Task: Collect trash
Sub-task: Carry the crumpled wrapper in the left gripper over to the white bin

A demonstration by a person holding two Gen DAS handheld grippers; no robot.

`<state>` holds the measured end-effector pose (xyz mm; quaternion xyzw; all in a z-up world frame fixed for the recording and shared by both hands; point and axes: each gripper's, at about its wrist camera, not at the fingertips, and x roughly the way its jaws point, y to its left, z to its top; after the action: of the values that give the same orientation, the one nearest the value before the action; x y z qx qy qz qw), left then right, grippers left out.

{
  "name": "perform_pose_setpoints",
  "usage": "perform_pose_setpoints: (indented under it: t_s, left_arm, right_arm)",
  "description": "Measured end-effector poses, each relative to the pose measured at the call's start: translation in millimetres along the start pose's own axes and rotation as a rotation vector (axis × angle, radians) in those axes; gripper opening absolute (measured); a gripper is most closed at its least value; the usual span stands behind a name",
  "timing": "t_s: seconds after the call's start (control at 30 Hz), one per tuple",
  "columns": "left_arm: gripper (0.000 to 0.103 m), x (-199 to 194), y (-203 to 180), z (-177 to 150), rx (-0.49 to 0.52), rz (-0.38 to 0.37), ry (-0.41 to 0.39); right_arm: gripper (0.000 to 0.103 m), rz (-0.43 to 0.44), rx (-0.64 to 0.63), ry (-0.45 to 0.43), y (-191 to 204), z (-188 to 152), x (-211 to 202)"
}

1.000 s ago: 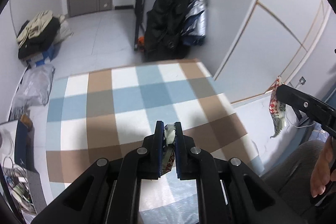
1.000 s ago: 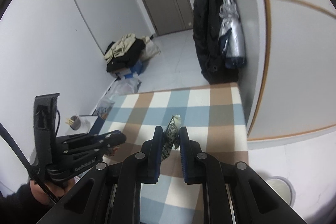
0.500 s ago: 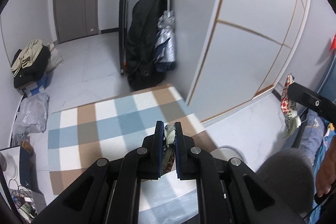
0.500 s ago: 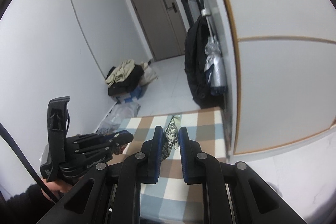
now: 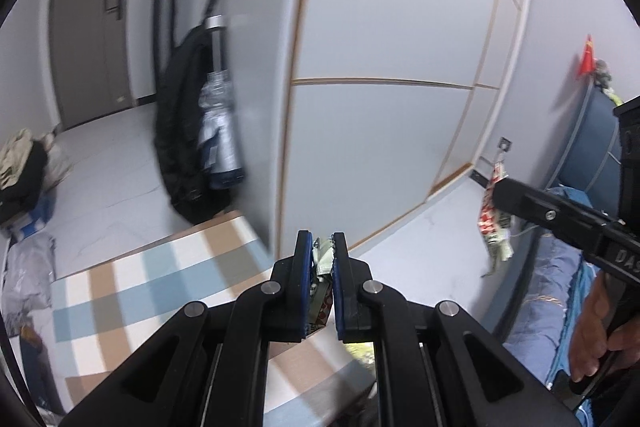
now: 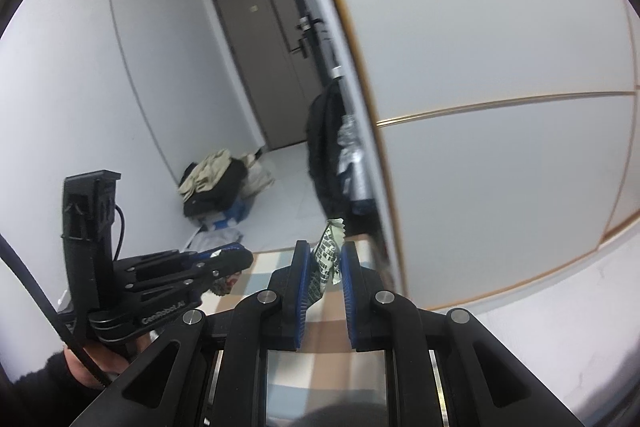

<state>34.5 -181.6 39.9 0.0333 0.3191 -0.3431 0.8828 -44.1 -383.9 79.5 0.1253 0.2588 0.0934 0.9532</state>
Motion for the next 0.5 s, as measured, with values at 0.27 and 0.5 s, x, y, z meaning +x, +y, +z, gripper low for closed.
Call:
perform_pose_setpoints:
  t_s: [0.27,0.5]
  left_arm:
    - [0.005,48,-43,21,0.005,-0.166,0.063]
    - [0.005,107,-62,12,-0.045,-0.277,0.191]
  right_arm:
    - [0.015,-0.118,0.086,0.010,-65,-15,-15]
    - [0.015,-0.239,0.229,0.101,-144,-53,-4]
